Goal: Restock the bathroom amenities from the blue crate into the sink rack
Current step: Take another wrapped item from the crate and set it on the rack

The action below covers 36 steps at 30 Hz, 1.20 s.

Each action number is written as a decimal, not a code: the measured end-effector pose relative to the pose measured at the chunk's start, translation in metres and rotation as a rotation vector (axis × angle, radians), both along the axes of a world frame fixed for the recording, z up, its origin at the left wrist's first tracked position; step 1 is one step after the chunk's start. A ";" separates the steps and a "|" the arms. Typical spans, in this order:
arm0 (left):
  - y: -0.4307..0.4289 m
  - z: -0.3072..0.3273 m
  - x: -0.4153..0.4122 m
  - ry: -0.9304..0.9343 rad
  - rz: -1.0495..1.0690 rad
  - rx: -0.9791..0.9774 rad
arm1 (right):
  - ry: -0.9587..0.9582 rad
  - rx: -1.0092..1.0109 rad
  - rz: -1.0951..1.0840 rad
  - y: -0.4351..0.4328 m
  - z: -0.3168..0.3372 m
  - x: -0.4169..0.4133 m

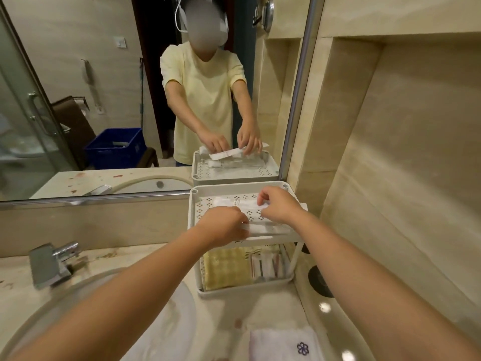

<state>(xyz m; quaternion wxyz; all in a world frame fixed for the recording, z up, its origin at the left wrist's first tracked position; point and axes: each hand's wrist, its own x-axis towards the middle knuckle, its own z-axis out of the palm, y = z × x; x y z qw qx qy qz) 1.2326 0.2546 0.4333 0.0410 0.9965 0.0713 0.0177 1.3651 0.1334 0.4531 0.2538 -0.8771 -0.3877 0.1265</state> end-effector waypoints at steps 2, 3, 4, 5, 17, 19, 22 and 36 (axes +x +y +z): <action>0.002 -0.004 -0.001 0.000 -0.030 -0.012 | 0.015 -0.002 0.014 0.004 -0.005 0.001; 0.004 -0.004 -0.003 -0.005 -0.043 -0.015 | 0.023 -0.001 0.020 0.005 -0.008 0.001; 0.006 -0.004 -0.004 -0.021 -0.050 -0.013 | 0.031 -0.002 0.025 0.007 -0.010 0.000; 0.008 -0.005 -0.005 -0.050 -0.050 0.001 | 0.036 -0.005 0.031 0.008 -0.013 0.000; 0.017 -0.018 -0.011 -0.089 0.217 0.038 | 0.186 -0.004 0.122 0.007 -0.027 -0.014; 0.013 -0.019 -0.014 -0.076 0.239 0.021 | 0.202 -0.008 0.115 0.006 -0.027 -0.016; 0.011 -0.018 -0.017 -0.083 0.242 0.031 | 0.183 -0.010 0.104 0.005 -0.027 -0.020; 0.024 0.002 -0.087 -0.224 0.409 -0.013 | -0.147 0.018 0.202 0.026 -0.004 -0.080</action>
